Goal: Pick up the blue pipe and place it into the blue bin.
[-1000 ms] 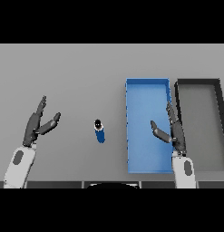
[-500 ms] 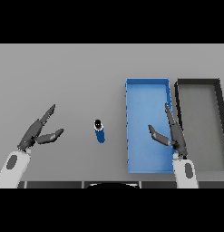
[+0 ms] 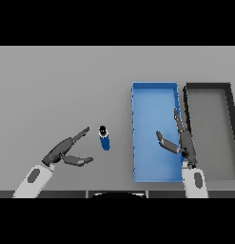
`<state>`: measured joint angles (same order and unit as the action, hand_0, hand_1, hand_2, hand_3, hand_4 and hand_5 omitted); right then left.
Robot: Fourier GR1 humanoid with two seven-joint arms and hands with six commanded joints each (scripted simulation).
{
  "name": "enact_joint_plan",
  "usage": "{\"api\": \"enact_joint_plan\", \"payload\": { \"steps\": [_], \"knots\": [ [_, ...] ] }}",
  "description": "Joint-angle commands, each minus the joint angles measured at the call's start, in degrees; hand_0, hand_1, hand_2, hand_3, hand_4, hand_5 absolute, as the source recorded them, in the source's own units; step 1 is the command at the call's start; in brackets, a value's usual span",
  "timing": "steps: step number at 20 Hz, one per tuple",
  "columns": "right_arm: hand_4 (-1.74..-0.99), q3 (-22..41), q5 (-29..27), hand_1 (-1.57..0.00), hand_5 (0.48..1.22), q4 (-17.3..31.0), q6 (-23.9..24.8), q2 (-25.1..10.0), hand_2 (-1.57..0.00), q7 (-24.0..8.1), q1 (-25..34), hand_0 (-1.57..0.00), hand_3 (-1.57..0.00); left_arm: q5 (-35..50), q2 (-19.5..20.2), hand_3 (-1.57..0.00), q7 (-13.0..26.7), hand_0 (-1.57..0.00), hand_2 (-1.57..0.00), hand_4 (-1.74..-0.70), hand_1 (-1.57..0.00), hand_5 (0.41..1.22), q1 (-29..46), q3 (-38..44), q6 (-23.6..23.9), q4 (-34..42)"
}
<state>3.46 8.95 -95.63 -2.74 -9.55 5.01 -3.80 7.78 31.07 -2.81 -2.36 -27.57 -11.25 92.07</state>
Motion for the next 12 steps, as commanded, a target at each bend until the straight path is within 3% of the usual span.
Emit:
{"api": "enact_joint_plan", "payload": {
  "steps": [1, 8, 10, 12],
  "knots": [
    [-1.205, 0.1, -0.2, 0.0, 0.618, 0.1, -0.3, 0.0, 0.0, -0.1, -0.1, 0.0, 0.0, -0.5, -0.8, 0.0, 0.0, 0.0, 0.0, -1.14, 0.0, 0.452, -0.2, -0.7, 0.1, -0.3],
    [-1.202, 0.1, -0.2, 0.0, 0.621, -1.1, -0.3, 0.1, 0.0, 0.2, -1.6, 0.0, 0.0, -3.5, -10.3, 0.0, -1.5, 0.0, 0.0, -1.15, 0.0, 0.46, -5.5, -2.8, 2.7, -8.0],
    [-1.21, -0.2, 0.0, 0.0, 0.631, -0.4, 0.3, 0.4, 0.0, -0.9, -0.3, 0.0, 0.0, -3.5, -12.2, 0.0, -1.5, 0.0, 0.0, -1.13, 0.0, 0.459, -8.0, -2.8, 2.4, -10.5],
    [-1.215, -0.5, -0.6, 0.0, 0.637, -0.9, -0.2, -0.1, 0.0, 0.0, -0.8, 0.0, 0.0, -5.6, -14.1, 0.0, -1.1, 0.0, 0.0, -1.1, 0.0, 0.448, -9.2, -3.7, 3.5, -13.2]
  ]
}}
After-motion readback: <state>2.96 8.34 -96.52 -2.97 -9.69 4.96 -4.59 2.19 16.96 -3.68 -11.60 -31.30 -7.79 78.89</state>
